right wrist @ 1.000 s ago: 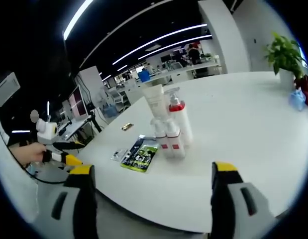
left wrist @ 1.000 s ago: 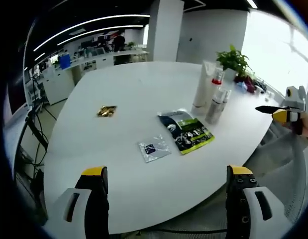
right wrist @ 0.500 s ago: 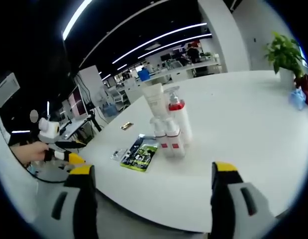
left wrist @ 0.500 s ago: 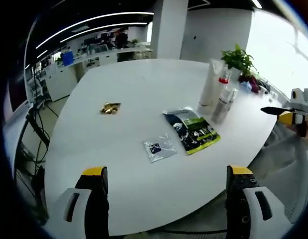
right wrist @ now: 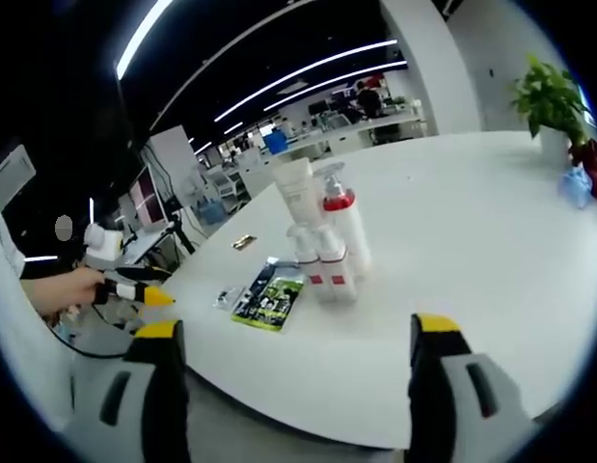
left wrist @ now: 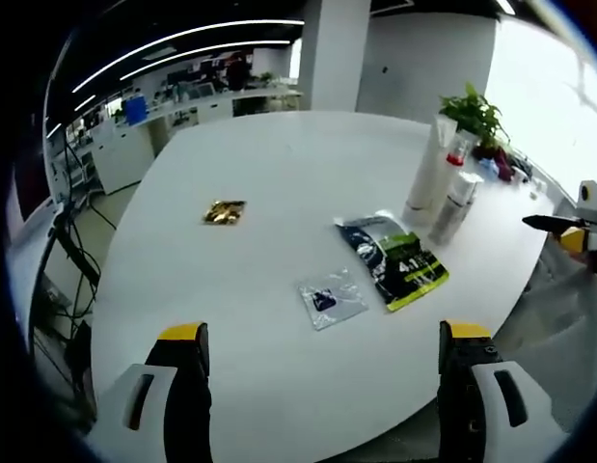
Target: Arrange the skincare products in the storage area until every visible bottle or jar stands upright without overlapping.
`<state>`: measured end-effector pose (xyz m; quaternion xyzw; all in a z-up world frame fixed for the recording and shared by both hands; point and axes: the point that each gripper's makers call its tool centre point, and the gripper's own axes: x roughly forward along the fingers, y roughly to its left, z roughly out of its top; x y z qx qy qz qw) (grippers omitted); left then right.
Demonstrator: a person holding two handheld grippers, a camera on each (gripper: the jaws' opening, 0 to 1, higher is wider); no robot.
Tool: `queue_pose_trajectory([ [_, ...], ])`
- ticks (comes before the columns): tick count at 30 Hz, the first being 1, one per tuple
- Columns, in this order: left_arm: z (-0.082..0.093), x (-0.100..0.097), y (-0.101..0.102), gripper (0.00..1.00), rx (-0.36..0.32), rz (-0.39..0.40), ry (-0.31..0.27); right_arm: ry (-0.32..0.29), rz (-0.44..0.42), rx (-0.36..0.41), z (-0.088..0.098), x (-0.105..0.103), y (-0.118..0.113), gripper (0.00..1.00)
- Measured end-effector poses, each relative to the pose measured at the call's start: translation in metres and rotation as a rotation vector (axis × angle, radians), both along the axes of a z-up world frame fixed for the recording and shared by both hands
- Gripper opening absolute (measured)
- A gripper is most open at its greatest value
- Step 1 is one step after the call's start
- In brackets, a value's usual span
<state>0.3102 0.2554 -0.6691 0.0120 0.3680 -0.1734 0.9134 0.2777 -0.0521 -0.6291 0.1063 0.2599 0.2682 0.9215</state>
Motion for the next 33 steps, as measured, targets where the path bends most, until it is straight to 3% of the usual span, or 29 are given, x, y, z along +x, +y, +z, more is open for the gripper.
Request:
queue_pose_trajectory([
  [17,-0.004,0.043,0.017,0.97,0.046,0.000,-0.002,0.030,-0.014,0.000,-0.005,0.001,-0.003,0.97],
  [33,-0.022,0.094,0.035,0.97,0.073,0.004,0.025,0.057,-0.042,-0.002,-0.009,0.002,-0.007,0.97],
])
